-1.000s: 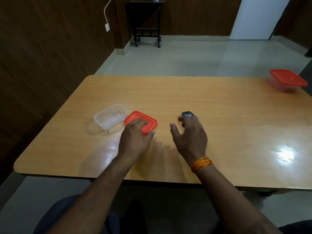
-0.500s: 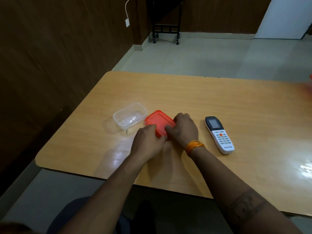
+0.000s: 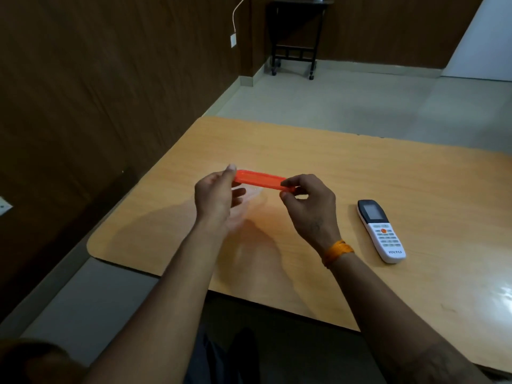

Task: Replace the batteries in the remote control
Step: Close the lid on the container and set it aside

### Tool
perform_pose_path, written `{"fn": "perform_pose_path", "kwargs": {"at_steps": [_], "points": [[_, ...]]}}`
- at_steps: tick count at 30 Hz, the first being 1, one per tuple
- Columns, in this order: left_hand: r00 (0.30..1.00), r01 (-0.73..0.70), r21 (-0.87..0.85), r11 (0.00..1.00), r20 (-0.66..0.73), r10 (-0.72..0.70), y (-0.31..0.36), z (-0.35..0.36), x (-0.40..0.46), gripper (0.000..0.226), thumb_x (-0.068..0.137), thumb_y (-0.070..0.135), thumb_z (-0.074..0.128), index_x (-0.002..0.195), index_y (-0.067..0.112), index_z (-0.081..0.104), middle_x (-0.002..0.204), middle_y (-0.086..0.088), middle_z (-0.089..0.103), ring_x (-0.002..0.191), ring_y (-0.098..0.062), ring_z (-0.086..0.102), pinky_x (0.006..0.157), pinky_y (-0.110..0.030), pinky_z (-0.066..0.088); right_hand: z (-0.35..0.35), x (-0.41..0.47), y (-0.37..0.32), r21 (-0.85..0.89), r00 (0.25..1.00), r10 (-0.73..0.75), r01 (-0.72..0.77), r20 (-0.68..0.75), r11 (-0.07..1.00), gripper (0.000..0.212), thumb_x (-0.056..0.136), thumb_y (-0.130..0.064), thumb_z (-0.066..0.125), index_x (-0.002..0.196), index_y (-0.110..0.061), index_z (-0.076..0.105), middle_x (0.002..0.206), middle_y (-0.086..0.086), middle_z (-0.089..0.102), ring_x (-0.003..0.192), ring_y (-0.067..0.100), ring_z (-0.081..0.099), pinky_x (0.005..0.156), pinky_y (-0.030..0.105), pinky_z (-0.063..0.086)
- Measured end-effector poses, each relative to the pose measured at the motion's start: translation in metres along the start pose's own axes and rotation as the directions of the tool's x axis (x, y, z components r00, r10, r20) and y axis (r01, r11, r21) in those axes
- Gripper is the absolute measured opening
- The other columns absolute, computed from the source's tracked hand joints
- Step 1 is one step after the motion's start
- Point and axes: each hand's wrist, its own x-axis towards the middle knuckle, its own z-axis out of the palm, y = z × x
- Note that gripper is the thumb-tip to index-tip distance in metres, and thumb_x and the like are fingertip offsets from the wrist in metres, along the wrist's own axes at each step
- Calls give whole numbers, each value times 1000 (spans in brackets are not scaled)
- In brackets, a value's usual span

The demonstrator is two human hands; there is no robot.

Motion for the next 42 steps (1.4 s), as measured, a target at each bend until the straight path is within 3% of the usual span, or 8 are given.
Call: {"fn": "perform_pose_path", "kwargs": {"at_steps": [4, 6, 10, 18, 24, 28, 36, 42], "points": [[999, -17, 30, 999, -29, 17, 3, -20, 24, 8, 85, 2, 74, 82, 9, 76, 73, -9, 73, 63, -22, 67, 53, -25, 52, 17, 17, -7, 155, 990, 143, -141, 2, 978, 15, 93, -30, 72, 85, -18, 74, 100, -2, 70, 87, 11, 68, 80, 31, 59], [999, -4, 86, 996, -49, 8, 1, -25, 32, 8, 81, 1, 75, 81, 8, 76, 73, -11, 75, 62, -23, 68, 55, -26, 54, 27, 28, -9, 151, 981, 195, -191, -13, 970, 5, 90, -26, 75, 93, -21, 76, 108, 0, 69, 88, 14, 70, 84, 37, 61], [993, 9, 207, 978, -115, 15, -4, -32, 45, 2, 79, 10, 77, 81, 9, 76, 75, -15, 79, 57, -21, 71, 57, -29, 61, 51, 51, -8, 107, 952, 305, -304, 6, 947, 26, 82, -18, 79, 108, -19, 78, 97, 1, 72, 88, 18, 70, 86, 41, 62], [970, -53, 546, 836, -170, 172, -20, -43, 62, 28, 80, 32, 78, 64, 10, 73, 59, -3, 74, 59, -24, 76, 68, -43, 67, 81, 80, -3, -108, 922, 366, -354, 125, 929, 24, 82, -16, 74, 104, -17, 82, 103, 3, 79, 97, 23, 72, 92, 41, 61], [977, -16, 553, 833, -170, 132, -20, -42, 64, 12, 79, 26, 75, 75, 15, 72, 69, -6, 76, 57, -26, 75, 37, -30, 55, 89, 77, 2, -133, 893, 415, -396, 175, 908, 25, 80, -16, 67, 99, -19, 83, 101, 2, 80, 97, 23, 73, 91, 38, 60], [979, 20, 536, 844, -184, 93, -21, -40, 66, 10, 83, 22, 75, 75, 16, 72, 68, -6, 76, 57, -24, 76, 56, -42, 67, 91, 72, 1, -92, 894, 419, -409, 162, 908, 27, 83, -19, 67, 104, -22, 82, 105, 3, 78, 99, 24, 70, 92, 36, 58], [973, -161, 636, 755, -27, 230, -22, -38, 61, 49, 89, 49, 62, 71, 4, 67, 69, -12, 71, 70, -34, 72, 67, -42, 60, 90, 55, 14, 92, 894, 411, -431, 179, 898, 18, 95, -23, 69, 108, -23, 81, 98, -1, 73, 99, 20, 68, 93, 40, 59], [987, -131, 711, 691, 156, 27, -29, -26, 55, 65, 99, 68, 47, 87, 8, 69, 94, -13, 71, 91, -36, 66, 68, -35, 43, 94, 35, 11, 243, 935, 314, -347, 166, 906, 15, 95, -23, 70, 105, -21, 81, 95, -6, 76, 96, 18, 70, 89, 42, 60]]}}
